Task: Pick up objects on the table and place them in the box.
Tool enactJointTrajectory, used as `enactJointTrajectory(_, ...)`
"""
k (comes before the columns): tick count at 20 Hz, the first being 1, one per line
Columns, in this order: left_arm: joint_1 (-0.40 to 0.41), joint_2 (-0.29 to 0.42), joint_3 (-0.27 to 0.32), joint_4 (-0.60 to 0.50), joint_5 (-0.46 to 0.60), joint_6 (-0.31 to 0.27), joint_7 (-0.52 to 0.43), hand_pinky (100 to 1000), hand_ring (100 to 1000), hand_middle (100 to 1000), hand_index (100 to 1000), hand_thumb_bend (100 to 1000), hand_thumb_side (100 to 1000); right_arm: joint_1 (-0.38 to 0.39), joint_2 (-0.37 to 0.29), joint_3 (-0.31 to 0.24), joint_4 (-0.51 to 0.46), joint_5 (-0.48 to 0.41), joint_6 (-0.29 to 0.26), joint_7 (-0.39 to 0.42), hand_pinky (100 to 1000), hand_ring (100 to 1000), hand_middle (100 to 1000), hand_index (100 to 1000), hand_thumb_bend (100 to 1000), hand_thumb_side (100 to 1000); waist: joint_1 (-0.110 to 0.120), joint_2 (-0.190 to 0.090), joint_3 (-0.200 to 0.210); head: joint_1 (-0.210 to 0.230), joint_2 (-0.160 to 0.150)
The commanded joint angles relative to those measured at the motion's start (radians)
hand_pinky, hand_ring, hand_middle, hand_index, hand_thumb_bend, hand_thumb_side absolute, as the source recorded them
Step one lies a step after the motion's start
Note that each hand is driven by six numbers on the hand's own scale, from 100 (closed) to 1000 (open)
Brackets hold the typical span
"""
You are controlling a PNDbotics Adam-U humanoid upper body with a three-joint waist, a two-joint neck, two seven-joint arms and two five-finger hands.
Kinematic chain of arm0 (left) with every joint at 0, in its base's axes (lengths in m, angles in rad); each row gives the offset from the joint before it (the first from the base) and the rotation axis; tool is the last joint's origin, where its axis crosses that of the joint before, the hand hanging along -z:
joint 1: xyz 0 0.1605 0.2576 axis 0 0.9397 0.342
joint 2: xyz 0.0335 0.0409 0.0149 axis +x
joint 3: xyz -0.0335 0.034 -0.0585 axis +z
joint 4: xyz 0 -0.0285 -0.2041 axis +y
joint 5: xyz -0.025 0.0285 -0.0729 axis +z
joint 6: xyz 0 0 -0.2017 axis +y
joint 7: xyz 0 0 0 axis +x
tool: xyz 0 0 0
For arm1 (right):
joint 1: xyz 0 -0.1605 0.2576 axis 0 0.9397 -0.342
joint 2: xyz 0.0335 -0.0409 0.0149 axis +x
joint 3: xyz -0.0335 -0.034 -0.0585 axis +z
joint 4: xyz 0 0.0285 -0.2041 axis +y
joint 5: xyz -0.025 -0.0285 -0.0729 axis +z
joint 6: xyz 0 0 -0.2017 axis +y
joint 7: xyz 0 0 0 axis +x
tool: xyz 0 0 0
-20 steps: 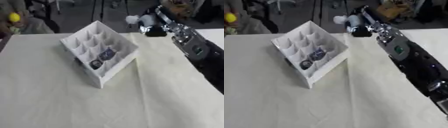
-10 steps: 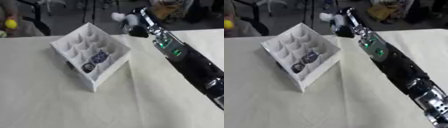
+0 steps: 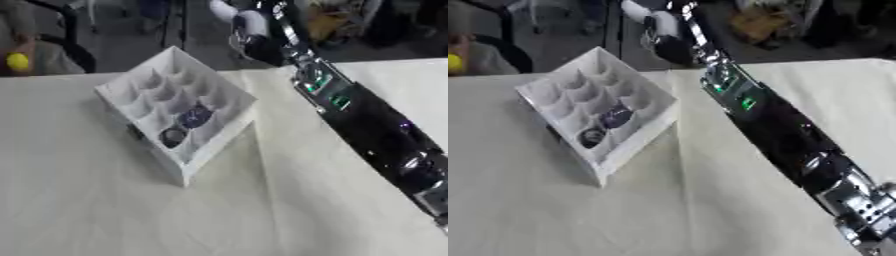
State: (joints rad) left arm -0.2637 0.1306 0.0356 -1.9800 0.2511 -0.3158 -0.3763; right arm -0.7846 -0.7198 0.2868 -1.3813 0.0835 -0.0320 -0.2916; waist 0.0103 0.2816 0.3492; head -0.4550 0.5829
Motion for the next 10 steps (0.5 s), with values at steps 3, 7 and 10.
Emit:
enactJointTrajectory(3,-0.019,0.008,-0.007,-0.02,0.013,-0.001,-0.012,725,781,794,882,263,939,-0.031,0.0,0.023,-0.064,0.032,-0.071,0.128,158,100,558,458,100,366,-0.016,0.002,0.001,-0.14,-0.043)
enactJointTrajectory(7,-0.026,0.008,-0.009,-0.02,0.018,-0.002,-0.016,725,781,794,881,265,937,-0.033,0.013,0.036,-0.088,0.042,-0.111,0.233,166,100,559,459,100,377,-0.018,0.004,0.001,-0.173,-0.051)
enactJointTrajectory(10,-0.028,0.006,-0.011,-0.02,0.02,-0.001,-0.018,725,781,793,882,265,937,-0.038,0.031,0.047,-0.098,0.025,-0.118,0.277,167,100,556,455,100,386,-0.017,0.006,-0.002,-0.142,-0.042)
